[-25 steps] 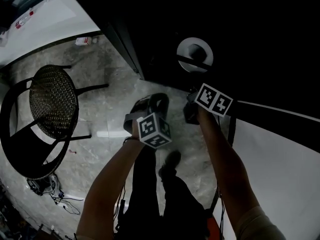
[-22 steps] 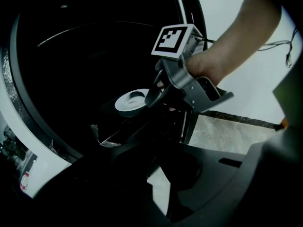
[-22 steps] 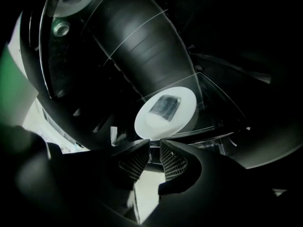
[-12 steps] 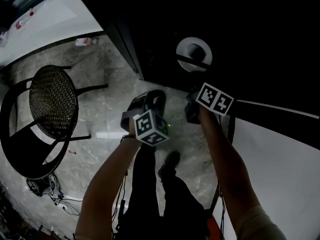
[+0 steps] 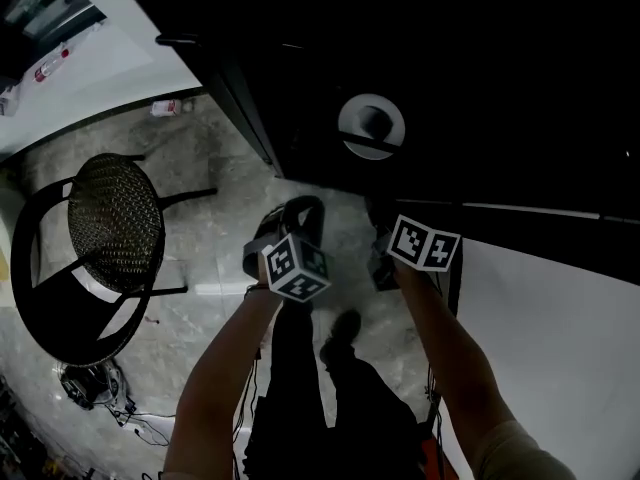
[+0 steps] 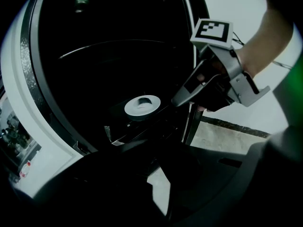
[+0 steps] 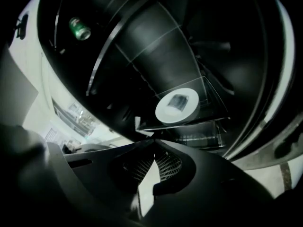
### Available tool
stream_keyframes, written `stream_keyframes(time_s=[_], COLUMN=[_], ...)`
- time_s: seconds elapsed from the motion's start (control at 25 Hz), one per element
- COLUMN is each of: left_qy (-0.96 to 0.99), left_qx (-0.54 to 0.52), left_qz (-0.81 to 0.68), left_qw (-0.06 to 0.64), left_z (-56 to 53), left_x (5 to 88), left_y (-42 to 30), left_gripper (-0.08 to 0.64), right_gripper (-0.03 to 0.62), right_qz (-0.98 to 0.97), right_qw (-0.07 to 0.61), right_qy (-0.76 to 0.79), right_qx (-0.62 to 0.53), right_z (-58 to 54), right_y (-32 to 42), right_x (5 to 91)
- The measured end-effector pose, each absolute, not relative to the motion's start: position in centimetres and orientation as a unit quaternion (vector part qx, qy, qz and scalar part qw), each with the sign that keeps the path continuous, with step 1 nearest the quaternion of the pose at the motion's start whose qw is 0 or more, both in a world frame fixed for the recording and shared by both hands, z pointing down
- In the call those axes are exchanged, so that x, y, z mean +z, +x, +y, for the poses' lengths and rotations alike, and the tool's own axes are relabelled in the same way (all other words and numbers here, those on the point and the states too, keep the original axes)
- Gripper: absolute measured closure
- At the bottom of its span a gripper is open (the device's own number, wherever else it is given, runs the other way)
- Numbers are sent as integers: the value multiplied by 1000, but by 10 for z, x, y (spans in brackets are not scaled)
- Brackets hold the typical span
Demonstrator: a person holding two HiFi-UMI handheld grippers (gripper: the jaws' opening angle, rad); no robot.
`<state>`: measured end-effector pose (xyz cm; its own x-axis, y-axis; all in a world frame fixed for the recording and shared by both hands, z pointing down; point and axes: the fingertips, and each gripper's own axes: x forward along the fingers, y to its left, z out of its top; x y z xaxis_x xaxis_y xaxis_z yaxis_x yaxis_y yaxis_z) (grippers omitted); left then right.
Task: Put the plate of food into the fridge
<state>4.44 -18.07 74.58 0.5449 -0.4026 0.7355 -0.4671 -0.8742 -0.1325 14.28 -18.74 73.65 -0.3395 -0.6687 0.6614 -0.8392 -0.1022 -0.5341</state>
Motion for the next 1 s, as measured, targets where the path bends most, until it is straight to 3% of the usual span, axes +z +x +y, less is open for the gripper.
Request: stream_keyframes(time_s=[0.76,1.0], left_qy=[887,899], left_qx=[363,358], left_qz=[-278,-252], left_qw=[68,30], left_z=[-178,-155], left_x=[601,549], left_y=[24,29], left_gripper=[540,540], right_gripper=[570,571], right_qz=[-696,-712], right_qw=[93,88], right_qy=[502,495], right_qx=[505,489], right_z=[-119,-101], right_y=[90,88], right_x=[604,545])
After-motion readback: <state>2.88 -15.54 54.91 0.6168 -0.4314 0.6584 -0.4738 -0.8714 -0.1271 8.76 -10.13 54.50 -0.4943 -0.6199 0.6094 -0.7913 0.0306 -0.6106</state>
